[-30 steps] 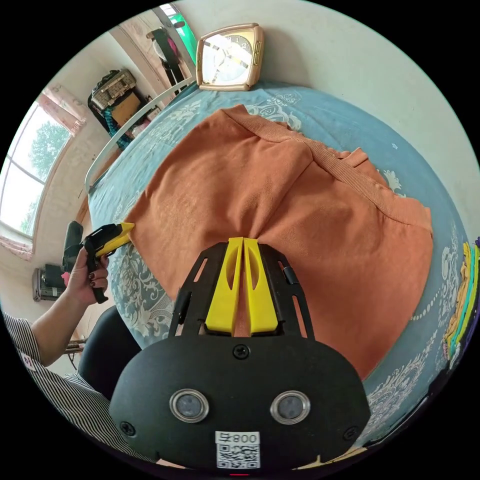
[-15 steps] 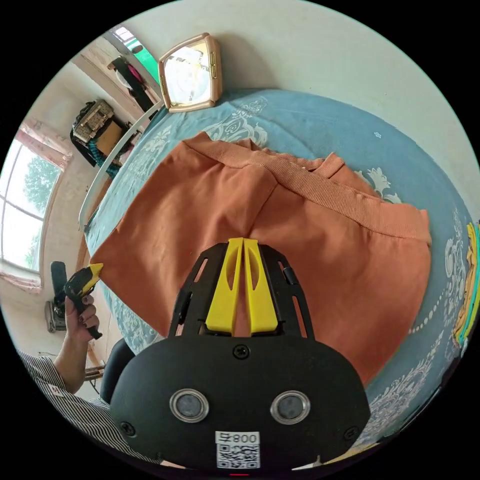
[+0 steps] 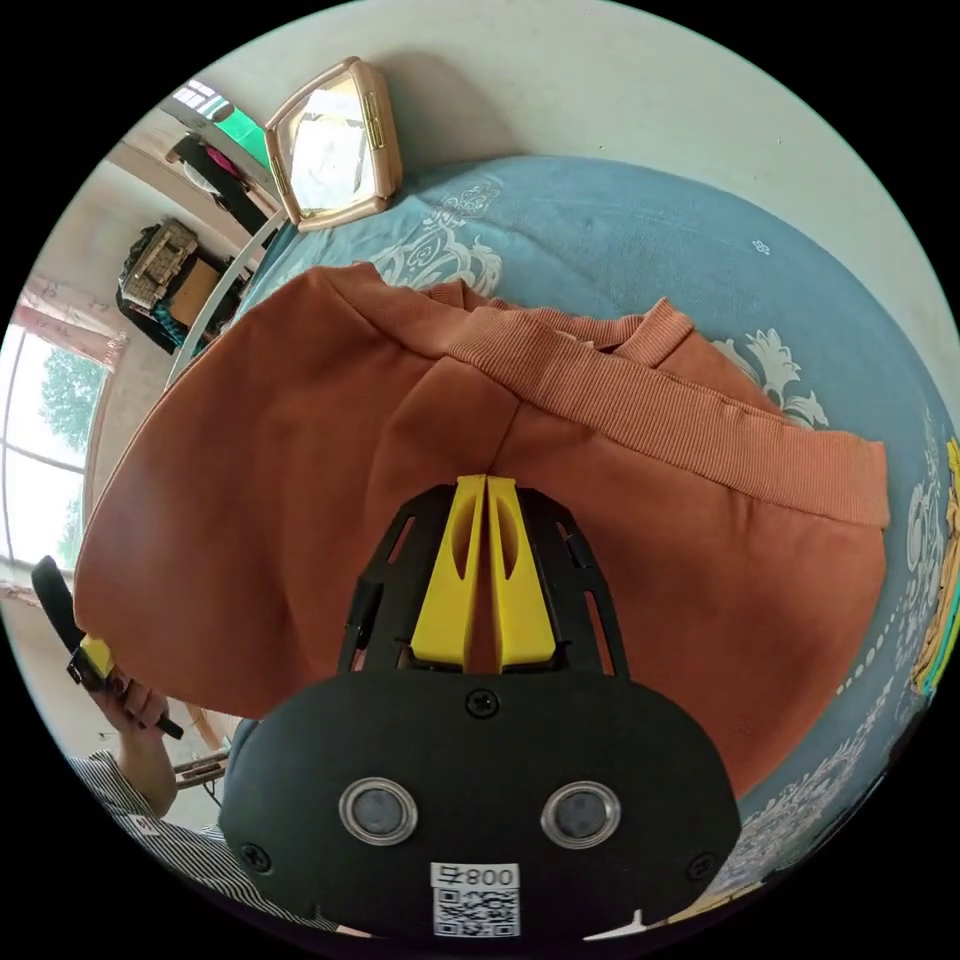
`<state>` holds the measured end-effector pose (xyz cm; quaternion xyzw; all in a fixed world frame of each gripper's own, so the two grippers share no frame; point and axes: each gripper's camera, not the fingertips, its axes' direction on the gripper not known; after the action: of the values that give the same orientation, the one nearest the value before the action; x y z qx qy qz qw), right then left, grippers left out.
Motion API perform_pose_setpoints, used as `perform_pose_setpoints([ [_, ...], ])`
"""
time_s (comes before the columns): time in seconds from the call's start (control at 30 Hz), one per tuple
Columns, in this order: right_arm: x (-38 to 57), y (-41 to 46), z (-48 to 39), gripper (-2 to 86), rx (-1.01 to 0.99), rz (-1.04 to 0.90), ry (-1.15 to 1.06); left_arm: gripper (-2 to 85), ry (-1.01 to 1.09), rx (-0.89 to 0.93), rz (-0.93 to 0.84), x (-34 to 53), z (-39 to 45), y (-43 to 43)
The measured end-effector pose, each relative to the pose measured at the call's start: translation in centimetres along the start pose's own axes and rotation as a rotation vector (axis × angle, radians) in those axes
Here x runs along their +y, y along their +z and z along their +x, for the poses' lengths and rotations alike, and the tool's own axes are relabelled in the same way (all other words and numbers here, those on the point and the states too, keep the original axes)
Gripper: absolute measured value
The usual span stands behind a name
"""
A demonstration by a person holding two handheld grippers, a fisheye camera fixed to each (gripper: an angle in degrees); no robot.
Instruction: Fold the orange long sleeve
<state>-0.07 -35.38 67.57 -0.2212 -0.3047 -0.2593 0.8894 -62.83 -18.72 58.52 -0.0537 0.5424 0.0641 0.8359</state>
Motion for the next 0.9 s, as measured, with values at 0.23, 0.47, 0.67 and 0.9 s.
perform_pose_setpoints([
  [0.23,4.3,-3.5,2.8,0.1,-0.091,0.084,-0.061,2.3,0.142,-0.013,-0.099,-2.7,7.0,6.4],
  [0.47,12.7,-0.1,5.8,0.1,-0.259,0.073,-0.021,2.2,0.195,0.002,-0.169,-4.7,12.4,12.2],
  [0.67,17.5,-6.6,16.9,0.2,-0.56,0.294,0.183,2.2,0.355,0.093,-0.249,-7.4,19.7,19.3],
  [0.9,23.3,-6.0,32.3,1.7,-1.037,0.364,0.355,2.5,0.385,0.133,-0.41,-6.6,24.2,28.6],
])
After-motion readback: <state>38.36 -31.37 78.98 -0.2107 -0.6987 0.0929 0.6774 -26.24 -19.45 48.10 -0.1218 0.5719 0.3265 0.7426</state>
